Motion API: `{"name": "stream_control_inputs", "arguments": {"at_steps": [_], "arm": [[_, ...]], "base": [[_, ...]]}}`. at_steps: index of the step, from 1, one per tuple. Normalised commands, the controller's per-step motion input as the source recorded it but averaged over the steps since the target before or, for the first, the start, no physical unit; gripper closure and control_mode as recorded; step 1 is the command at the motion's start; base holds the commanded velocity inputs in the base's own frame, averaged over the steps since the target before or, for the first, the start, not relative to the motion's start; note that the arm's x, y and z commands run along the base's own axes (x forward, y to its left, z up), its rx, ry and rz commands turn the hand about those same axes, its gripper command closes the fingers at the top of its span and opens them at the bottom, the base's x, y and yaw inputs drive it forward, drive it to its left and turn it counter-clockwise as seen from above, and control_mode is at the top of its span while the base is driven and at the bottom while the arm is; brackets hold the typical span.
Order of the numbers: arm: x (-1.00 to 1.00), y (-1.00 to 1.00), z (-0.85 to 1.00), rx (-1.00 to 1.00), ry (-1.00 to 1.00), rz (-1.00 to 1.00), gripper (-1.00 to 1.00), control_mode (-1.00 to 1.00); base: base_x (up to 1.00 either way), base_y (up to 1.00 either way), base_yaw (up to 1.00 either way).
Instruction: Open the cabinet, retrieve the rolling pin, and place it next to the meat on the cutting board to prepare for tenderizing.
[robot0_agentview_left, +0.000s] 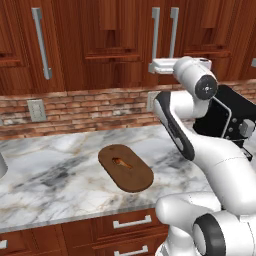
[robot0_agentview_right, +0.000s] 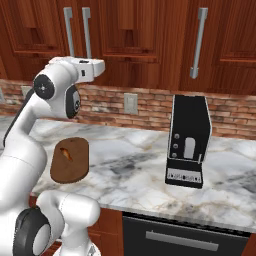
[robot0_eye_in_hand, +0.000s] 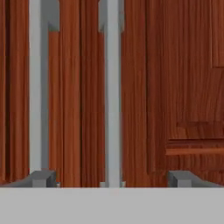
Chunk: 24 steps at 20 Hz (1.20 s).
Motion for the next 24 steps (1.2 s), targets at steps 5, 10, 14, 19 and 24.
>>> {"name": "stream_control_inputs", "arguments": {"at_steps": [5,10,14,19,24], "arm": [[0.55,-0.26,0.25,0.00,0.12,0.00,-1.00,-1.00],[0.40,0.00,0.00,0.00,0.02,0.00,-1.00,-1.00],[0.43,0.05,0.00,0.00,0.04,0.00,1.00,-1.00],[0.40,0.15,0.00,0.00,0.00,0.00,1.00,-1.00],[0.36,0.11,0.01,0.00,0.00,0.00,1.00,-1.00]], "base": [[0.00,0.00,0.00],[0.00,0.00,0.00],[0.00,0.00,0.00],[0.00,0.00,0.00],[0.00,0.00,0.00]]}}
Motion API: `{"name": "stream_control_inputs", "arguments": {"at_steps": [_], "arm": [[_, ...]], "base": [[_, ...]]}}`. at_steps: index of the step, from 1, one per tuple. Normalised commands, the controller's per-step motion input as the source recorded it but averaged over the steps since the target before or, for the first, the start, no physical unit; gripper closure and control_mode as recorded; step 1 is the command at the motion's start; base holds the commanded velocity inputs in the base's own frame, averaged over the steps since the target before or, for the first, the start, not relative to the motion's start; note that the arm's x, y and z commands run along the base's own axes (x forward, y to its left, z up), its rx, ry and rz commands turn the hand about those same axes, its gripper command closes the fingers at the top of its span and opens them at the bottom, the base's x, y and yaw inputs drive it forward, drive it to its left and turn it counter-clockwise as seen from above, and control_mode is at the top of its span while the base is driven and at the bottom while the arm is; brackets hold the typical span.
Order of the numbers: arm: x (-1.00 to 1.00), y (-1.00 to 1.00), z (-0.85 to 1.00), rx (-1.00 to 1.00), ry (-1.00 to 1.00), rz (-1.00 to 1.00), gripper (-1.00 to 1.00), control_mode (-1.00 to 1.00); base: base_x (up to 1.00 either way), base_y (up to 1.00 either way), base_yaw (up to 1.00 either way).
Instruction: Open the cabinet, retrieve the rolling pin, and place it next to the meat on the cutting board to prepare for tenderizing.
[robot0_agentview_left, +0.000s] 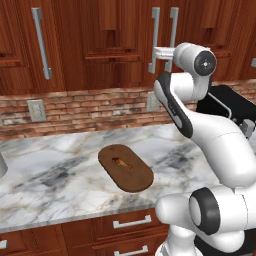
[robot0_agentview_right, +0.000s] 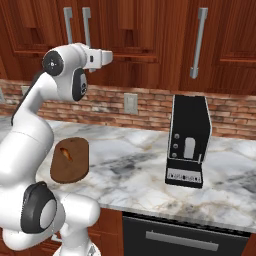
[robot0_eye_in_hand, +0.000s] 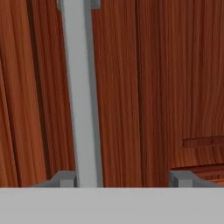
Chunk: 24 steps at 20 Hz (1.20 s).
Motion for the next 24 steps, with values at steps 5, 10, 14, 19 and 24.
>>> {"name": "stream_control_inputs", "arguments": {"at_steps": [5,10,14,19,24], "arm": [[0.13,0.11,0.15,-0.05,-0.01,0.00,1.00,-1.00],[0.00,0.25,0.15,-0.09,-0.01,-0.02,1.00,-1.00],[0.00,0.31,0.14,-0.06,0.00,-0.05,1.00,-1.00],[0.00,0.26,0.07,-0.02,0.01,-0.06,1.00,-1.00],[0.00,0.17,0.00,0.00,0.00,0.00,1.00,-1.00]], "base": [[0.00,0.00,0.00],[0.00,0.00,0.00],[0.00,0.00,0.00],[0.00,0.00,0.00],[0.00,0.00,0.00]]}}
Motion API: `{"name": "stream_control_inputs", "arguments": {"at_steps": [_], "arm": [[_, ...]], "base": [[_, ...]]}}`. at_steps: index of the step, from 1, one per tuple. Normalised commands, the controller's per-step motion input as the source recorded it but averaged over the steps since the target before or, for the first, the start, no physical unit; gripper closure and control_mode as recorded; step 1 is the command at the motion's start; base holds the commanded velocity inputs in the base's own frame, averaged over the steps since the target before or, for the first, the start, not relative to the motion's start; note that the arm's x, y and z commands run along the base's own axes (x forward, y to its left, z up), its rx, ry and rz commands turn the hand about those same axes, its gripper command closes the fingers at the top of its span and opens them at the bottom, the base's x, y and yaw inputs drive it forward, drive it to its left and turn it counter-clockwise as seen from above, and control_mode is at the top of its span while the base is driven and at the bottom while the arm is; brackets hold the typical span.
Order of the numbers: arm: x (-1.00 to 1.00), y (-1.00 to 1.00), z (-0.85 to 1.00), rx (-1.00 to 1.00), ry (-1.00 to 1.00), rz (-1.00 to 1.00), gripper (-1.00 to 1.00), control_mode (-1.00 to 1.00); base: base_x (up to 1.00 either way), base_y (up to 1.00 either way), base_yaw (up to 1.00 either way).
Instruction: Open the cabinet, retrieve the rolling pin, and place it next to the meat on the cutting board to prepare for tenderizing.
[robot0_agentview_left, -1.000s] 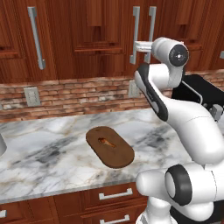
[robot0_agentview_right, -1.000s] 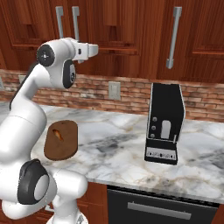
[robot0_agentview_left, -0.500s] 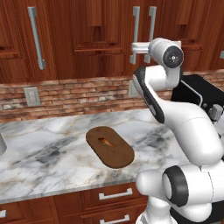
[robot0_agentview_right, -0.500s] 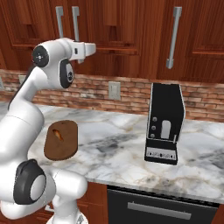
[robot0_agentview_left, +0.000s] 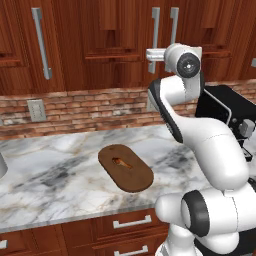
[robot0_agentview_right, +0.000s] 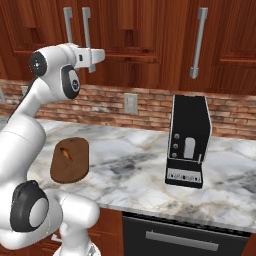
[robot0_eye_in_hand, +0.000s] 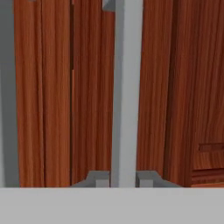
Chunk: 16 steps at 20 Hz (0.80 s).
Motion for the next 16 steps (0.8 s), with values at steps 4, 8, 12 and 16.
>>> {"name": "stream_control_inputs", "arguments": {"at_steps": [4,8,12,16], "arm": [[0.00,0.08,0.00,0.00,0.00,0.00,1.00,-1.00],[0.13,0.12,0.00,0.00,0.01,0.00,1.00,-1.00],[0.00,0.16,-0.01,0.00,0.04,0.01,1.00,-1.00],[0.00,0.11,-0.01,0.00,0.00,0.03,1.00,-1.00]], "base": [[0.00,0.00,0.00],[0.00,0.00,0.00],[0.00,0.00,0.00],[0.00,0.00,0.00]]}}
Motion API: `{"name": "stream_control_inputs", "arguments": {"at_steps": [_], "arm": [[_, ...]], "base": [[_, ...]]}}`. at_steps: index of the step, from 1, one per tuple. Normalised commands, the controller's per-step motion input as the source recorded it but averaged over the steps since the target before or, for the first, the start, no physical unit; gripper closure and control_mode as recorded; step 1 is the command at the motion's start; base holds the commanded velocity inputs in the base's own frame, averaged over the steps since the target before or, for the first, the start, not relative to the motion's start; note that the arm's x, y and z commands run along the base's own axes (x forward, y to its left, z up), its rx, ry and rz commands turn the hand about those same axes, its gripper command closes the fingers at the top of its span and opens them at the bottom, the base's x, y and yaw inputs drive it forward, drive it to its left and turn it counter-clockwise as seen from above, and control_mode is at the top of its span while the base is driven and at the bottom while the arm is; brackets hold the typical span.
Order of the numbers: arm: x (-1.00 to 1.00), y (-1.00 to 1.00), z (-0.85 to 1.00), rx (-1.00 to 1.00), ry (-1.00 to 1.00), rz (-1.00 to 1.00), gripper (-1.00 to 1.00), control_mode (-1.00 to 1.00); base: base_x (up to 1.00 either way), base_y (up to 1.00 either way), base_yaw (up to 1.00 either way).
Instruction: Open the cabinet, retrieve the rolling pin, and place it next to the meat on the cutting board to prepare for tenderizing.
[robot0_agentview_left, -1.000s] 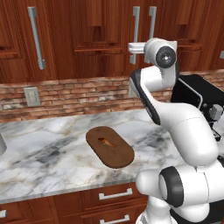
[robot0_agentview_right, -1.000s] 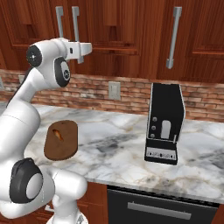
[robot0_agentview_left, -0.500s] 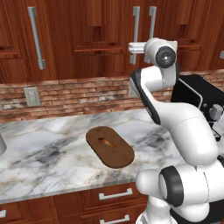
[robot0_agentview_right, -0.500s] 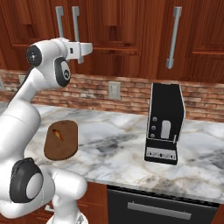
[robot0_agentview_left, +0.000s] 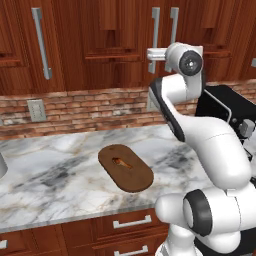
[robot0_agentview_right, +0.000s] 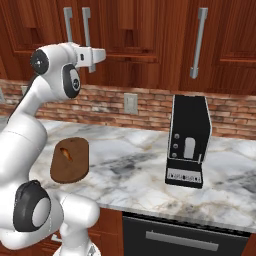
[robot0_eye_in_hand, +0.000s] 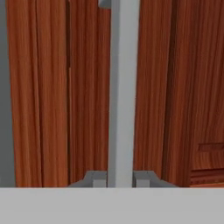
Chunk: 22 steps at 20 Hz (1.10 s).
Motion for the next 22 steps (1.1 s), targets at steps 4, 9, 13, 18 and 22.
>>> {"name": "stream_control_inputs", "arguments": {"at_steps": [4,9,13,18,22], "arm": [[0.00,0.03,-0.02,0.00,0.00,0.02,1.00,-1.00],[-0.15,0.00,-0.04,0.00,-0.02,0.03,1.00,-1.00],[-0.41,-0.15,-0.07,0.00,0.00,0.02,1.00,-1.00],[-0.61,-0.39,-0.20,0.00,0.00,0.06,1.00,-1.00],[-0.62,-0.56,-0.28,0.00,0.03,0.12,1.00,-1.00]], "base": [[0.00,0.00,0.00],[0.00,0.00,0.00],[0.00,0.00,0.00],[0.00,0.00,0.00],[0.00,0.00,0.00]]}}
